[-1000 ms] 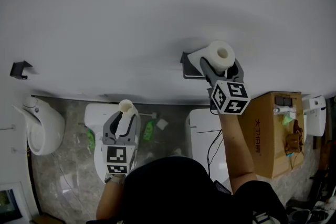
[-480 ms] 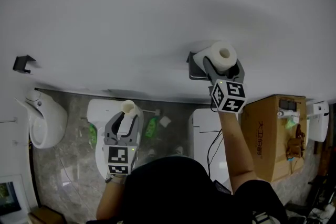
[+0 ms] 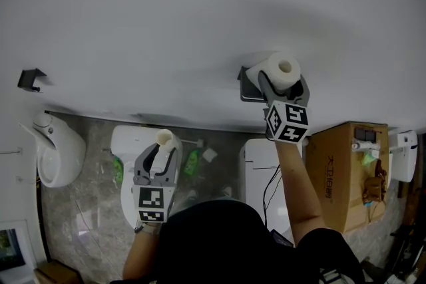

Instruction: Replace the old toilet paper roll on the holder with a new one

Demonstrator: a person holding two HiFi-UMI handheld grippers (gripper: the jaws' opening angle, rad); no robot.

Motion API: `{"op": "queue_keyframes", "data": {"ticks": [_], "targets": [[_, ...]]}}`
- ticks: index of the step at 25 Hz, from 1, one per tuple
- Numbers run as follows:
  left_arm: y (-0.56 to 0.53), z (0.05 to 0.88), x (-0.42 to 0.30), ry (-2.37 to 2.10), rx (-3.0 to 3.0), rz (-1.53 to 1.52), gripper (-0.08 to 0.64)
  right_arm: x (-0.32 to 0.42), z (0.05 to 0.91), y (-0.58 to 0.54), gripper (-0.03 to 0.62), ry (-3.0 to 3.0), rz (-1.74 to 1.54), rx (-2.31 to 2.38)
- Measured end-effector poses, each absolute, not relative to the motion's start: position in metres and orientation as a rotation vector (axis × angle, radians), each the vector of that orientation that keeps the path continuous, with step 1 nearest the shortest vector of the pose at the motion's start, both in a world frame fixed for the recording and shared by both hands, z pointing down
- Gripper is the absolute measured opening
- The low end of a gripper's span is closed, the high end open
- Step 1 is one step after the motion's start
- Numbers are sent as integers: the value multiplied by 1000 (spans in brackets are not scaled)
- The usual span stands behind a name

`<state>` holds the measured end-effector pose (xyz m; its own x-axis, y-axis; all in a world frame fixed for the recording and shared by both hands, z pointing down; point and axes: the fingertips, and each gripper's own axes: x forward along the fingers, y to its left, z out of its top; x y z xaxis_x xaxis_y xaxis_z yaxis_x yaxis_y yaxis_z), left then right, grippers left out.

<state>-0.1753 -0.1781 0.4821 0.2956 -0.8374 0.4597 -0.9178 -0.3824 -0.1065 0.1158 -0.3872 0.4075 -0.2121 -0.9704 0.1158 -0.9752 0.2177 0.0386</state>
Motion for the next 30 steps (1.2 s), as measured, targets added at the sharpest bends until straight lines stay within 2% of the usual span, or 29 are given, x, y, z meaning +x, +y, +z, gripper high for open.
{"op": "queue_keyframes", "data": {"ticks": [11, 17, 30], "targets": [[-169, 484, -176, -1628, 2377, 669, 175, 112, 416, -389, 440, -2274, 4, 1874], [-168, 483, -175, -1615, 2390, 659, 175, 107, 418, -385, 515, -2315, 38, 1839], [-166, 480, -156, -1514, 2491, 632, 175, 123, 387, -313, 531, -2446, 12, 1873]]}}
